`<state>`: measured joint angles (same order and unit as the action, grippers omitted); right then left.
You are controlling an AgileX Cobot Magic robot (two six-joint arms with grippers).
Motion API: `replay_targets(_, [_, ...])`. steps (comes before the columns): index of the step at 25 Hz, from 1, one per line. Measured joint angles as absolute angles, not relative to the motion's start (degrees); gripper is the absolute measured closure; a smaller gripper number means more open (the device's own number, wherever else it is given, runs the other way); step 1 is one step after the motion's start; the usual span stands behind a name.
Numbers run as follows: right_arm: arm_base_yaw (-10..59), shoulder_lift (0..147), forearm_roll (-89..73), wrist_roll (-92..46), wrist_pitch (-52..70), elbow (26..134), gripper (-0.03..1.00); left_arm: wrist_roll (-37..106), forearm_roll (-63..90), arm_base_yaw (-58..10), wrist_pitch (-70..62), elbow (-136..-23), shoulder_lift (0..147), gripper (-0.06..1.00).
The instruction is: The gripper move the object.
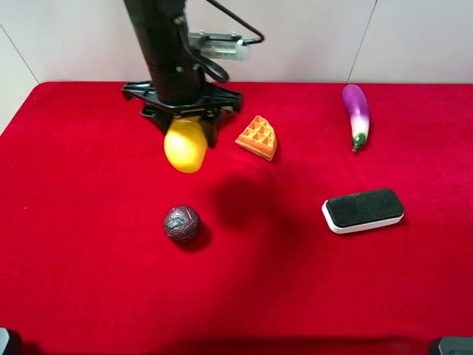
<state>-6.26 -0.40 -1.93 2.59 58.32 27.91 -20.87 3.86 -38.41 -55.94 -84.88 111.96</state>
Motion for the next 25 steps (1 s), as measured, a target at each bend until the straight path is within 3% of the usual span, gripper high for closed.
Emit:
replay_targets(10, [-6.26, -0.4, -1.93, 2.59, 58.32, 27.91, 0.27, -28.02, 0.0, -47.55, -50.3, -84.88, 111.96, 0.34])
replay_targets(25, [-6.26, -0.4, -1.93, 2.59, 58.32, 27.91, 0.27, -29.6, 0.0, -54.52, -46.26, -87.4, 116.0, 0.34])
